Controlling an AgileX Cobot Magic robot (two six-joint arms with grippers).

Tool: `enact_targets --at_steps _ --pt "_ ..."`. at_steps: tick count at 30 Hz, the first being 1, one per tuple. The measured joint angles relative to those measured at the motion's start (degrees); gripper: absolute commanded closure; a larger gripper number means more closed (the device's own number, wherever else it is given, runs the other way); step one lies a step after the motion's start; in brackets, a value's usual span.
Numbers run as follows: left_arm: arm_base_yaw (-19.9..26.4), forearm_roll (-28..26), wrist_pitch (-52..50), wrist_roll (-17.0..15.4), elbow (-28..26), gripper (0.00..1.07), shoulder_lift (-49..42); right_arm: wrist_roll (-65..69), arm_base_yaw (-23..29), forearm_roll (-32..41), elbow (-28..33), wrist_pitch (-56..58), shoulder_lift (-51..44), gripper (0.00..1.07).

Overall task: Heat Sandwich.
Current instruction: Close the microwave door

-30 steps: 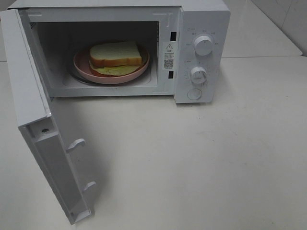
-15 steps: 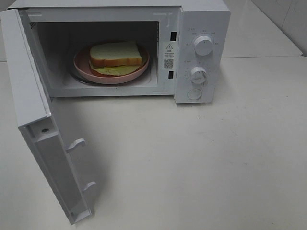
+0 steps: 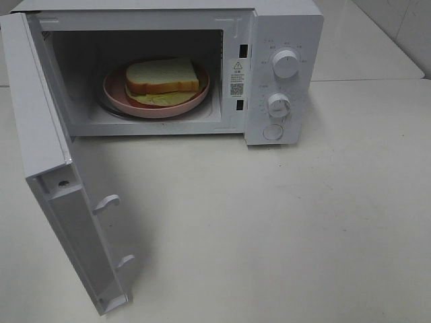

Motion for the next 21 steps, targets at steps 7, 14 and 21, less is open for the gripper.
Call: enact_targets --at_steps 7,14,21 --pt "0.0 0.52 -2.12 -0.46 -1.72 0.11 2.12 0.0 0.0 0.0 0.0 0.0 0.0 0.33" --pt "0.0 0.74 -7.16 -0.46 -1.72 0.32 7.28 0.0 0.0 0.0 0.0 0.0 0.0 0.33" --pt "0.0 0.86 -11.75 -0.46 -1.72 0.76 15.07 0.0 0.0 0.0 0.0 0.0 0.0 0.33"
